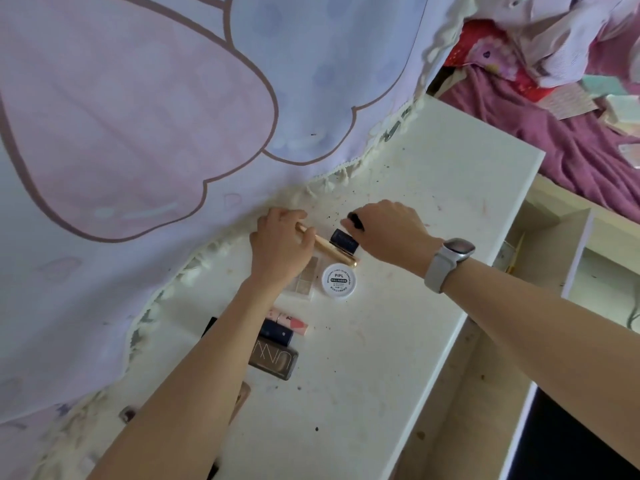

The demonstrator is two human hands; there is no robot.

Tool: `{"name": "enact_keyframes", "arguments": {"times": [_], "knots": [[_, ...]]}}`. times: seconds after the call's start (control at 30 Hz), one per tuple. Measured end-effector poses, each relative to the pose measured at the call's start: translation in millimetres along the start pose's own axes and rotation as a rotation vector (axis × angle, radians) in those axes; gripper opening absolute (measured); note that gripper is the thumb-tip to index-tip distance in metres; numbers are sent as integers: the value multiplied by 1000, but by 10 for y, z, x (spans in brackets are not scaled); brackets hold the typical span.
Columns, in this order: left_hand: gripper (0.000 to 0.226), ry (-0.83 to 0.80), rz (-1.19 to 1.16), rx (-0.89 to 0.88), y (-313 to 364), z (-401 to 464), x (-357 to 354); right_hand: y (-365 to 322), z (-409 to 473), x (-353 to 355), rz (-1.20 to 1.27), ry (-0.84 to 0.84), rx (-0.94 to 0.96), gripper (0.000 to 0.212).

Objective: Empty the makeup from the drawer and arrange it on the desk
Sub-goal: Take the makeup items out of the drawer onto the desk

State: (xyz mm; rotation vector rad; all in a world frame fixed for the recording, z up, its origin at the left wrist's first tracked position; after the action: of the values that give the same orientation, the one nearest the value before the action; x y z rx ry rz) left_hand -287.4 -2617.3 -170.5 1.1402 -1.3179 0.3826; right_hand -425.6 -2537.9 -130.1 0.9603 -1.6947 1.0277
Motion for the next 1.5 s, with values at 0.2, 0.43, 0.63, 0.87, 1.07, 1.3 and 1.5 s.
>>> {"name": "enact_keyframes", "arguments": {"times": [0.2, 0.43, 0.63, 0.87, 1.07, 1.3, 1.5], "knots": [[33, 32, 130, -197, 30, -125, -72, 114, 133, 79, -289, 76, -30, 39], [36, 25, 93, -220, -76, -162, -91, 75, 318, -217, 134, -84, -118, 33], [34, 72, -1, -204, -136, -216, -71, -4, 325, -318, 416, -56, -91, 44], [36, 97, 27, -106, -38, -278, -66, 187, -13, -300, 543, 13, -91, 37], [31, 233, -52, -144, 359, -537, -99, 463, -565, -309, 673, 131, -142, 35], [35, 236, -199, -327, 1301, -952, -474, 1389, -1383, -346, 634, 287, -327, 31], [30, -27, -291, -448, 2091, -1316, -1129, 2156, -1653, -521, 315, 162, -357, 28]]}}
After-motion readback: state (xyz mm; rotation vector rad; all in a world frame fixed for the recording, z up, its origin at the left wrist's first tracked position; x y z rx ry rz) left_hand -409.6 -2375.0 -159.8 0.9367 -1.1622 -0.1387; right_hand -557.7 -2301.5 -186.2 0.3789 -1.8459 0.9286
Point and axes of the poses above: each hand's wrist, its own z-axis towards the middle knuckle, its own x-axis out of the back of the hand, y = z × x, the point moved 2 cm from there along z, towards the middle knuckle, and after that the axes turned 4 degrees about z, right-handed, at the moved point
